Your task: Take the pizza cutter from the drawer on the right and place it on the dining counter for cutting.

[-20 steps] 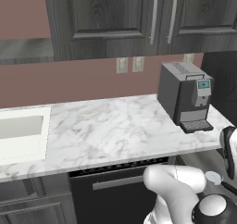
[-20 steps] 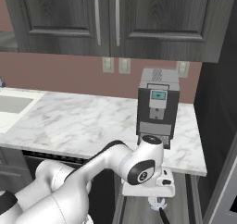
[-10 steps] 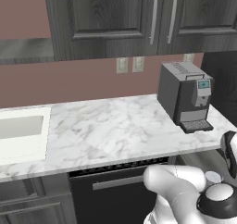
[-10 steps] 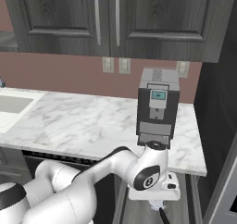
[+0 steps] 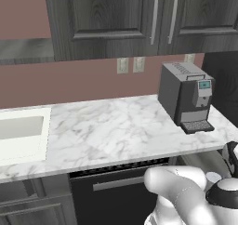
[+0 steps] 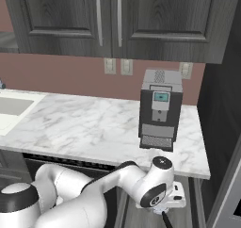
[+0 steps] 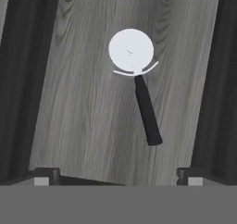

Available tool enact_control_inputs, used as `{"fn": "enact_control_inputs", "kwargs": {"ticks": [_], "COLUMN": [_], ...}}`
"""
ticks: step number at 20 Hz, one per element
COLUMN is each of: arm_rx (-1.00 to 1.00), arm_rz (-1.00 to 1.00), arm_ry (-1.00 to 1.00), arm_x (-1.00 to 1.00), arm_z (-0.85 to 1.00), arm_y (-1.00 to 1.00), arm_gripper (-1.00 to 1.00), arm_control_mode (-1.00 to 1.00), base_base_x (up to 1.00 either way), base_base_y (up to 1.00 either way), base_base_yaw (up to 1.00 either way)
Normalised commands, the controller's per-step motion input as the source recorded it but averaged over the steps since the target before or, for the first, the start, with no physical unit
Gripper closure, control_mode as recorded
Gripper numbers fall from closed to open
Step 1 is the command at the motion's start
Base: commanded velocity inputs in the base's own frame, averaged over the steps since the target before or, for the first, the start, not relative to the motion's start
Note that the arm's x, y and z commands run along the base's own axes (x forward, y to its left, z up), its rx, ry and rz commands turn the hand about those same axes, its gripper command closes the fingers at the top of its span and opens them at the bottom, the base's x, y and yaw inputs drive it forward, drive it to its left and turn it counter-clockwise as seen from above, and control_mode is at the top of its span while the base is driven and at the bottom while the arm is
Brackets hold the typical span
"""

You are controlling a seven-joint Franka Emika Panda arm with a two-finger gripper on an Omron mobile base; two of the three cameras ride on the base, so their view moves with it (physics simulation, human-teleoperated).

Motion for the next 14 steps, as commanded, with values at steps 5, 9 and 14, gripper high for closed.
{"fn": "enact_control_inputs", "kwargs": {"ticks": [5, 9, 14], "arm_rx": [0.00, 0.00, 0.00], "arm_rz": [0.02, 0.00, 0.00], "arm_ry": [-0.01, 0.00, 0.00], "arm_x": [0.00, 0.00, 0.02], "arm_z": [-0.23, -0.12, -0.08], "arm_y": [-0.08, 0.00, 0.00], "arm_gripper": [-1.00, -1.00, -1.00], "arm_control_mode": [-1.00, -1.00, -1.00], "base_base_x": [0.00, 0.00, 0.00], "base_base_y": [0.00, 0.00, 0.00], "base_base_yaw": [0.00, 0.00, 0.00]}}
